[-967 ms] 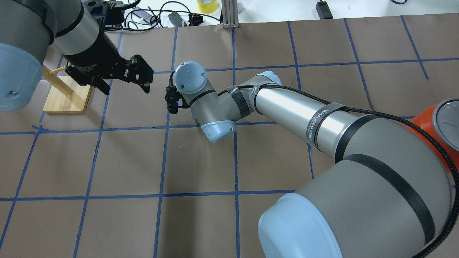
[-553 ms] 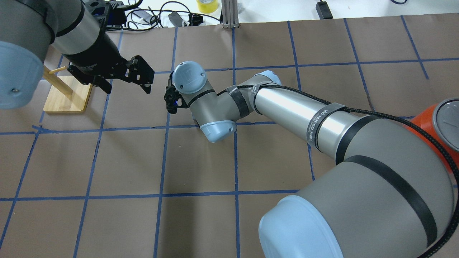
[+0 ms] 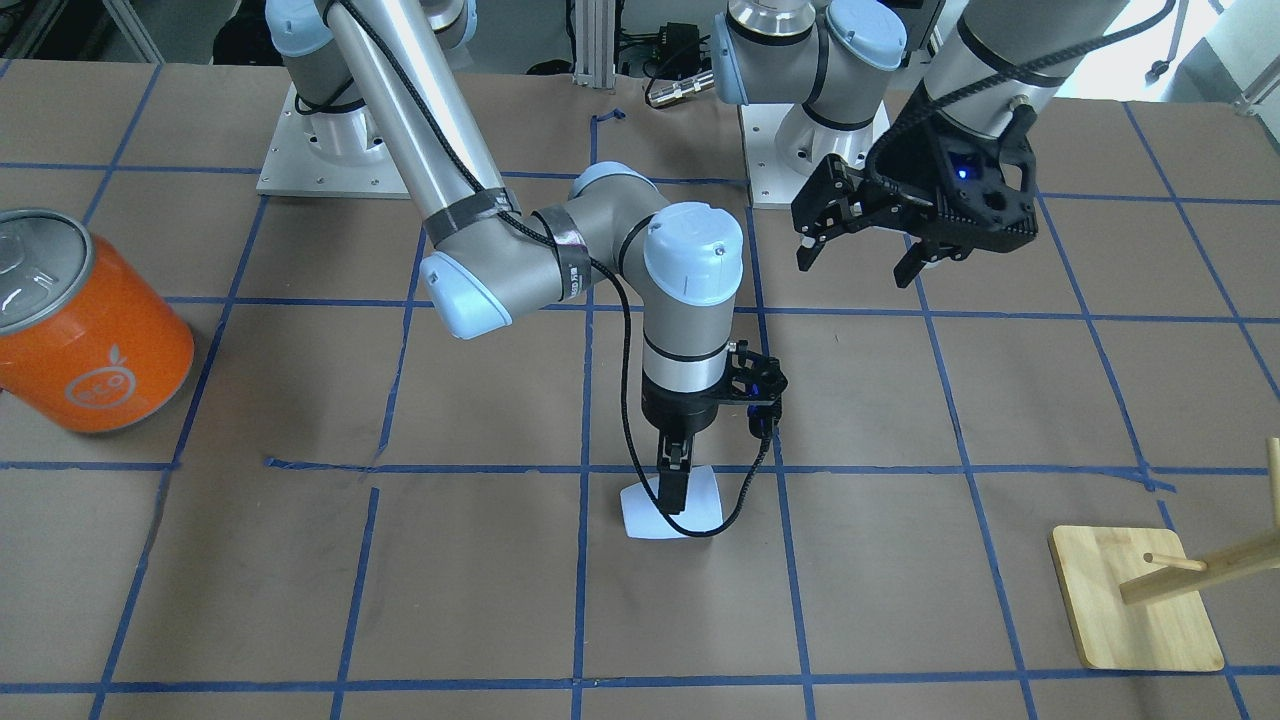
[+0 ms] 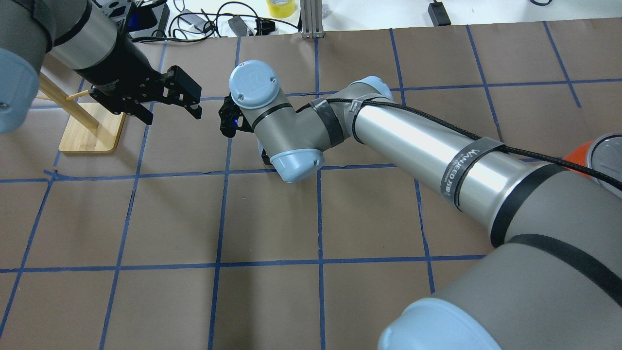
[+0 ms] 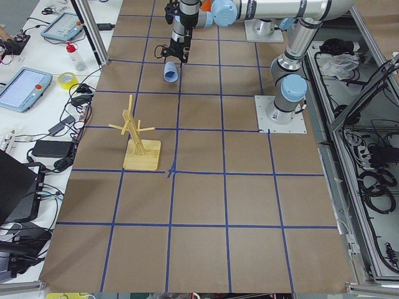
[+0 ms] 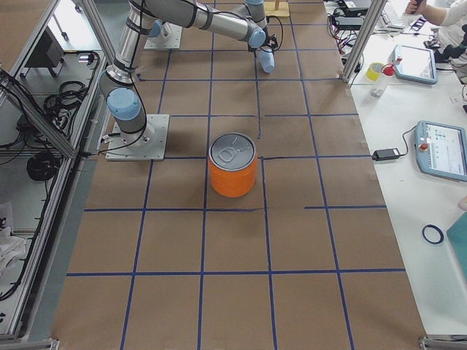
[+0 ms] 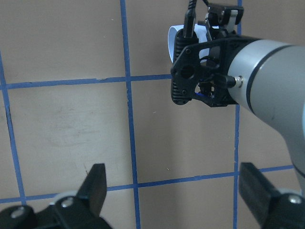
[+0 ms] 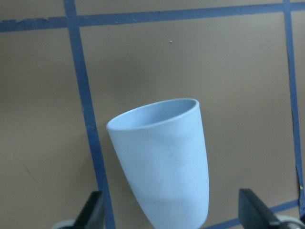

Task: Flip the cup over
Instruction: 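Lay the cup on its side on the table and open the right gripper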

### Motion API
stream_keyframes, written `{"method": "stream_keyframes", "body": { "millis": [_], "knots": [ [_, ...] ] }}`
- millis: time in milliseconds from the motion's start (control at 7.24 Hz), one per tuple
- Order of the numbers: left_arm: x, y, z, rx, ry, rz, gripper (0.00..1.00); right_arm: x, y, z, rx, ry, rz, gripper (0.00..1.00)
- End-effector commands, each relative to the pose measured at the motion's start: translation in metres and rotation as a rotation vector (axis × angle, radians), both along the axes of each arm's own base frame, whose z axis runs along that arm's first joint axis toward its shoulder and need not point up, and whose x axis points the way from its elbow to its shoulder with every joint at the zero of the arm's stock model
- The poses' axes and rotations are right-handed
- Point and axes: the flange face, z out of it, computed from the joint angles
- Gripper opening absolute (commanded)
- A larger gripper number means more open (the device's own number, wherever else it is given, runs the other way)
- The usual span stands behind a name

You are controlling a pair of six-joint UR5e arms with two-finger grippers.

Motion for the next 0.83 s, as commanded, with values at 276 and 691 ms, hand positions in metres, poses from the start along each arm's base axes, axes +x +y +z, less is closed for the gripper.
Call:
{"method": "stream_keyframes", "body": {
  "millis": [276, 691],
  "knots": [
    [0.063, -0.074, -0.113, 0.060, 0.297, 0.021, 1.00, -0.173, -0.054, 0.092, 0.060, -0.041, -0.560, 1.00],
    [0.055, -0.124, -0.220, 0.065, 0.547, 0.004, 1.00, -0.269, -0.043, 0.168, 0.083, -0.165, -1.009, 1.00]
  ]
}}
